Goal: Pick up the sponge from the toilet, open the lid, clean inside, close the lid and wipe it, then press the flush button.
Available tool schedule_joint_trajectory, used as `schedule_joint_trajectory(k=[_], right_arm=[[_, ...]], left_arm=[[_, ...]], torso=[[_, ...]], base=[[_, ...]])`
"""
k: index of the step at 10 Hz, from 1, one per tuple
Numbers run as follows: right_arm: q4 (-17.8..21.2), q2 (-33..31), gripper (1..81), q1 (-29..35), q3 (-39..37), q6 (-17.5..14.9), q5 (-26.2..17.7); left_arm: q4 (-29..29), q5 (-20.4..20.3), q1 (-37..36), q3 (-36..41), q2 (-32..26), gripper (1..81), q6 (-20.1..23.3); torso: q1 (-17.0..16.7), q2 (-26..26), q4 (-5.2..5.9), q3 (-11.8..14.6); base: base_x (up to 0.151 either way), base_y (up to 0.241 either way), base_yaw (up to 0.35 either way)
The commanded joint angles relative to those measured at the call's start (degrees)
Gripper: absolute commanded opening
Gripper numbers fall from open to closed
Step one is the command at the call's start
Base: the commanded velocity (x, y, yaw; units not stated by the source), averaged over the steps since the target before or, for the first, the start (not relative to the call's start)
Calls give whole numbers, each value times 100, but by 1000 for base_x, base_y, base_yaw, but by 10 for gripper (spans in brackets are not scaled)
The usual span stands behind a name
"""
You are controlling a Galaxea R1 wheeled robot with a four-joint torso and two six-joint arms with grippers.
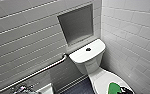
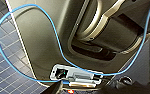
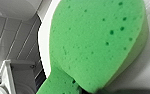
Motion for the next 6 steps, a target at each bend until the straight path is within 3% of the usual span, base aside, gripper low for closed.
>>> schedule_joint_trajectory(k=[1, 4, 6], right_arm=[[-48, -841, 10, -80, 864, 29, -208], [-39, -1175, 10, -827, 969, 29, 293], [-39, -1210, 10, -1407, 592, 38, 680]], left_arm=[[62, 574, -44, -31, -106, 811, 31], [80, 583, -97, -22, -115, 811, 40], [71, 591, -175, -40, -220, 811, 31]], torso=[[0, 0, 0, 0], [0, 0, 0, 0], [0, 0, 0, 0]], base=[[0, 0, 0], [0, 0, 0], [0, 0, 0]])
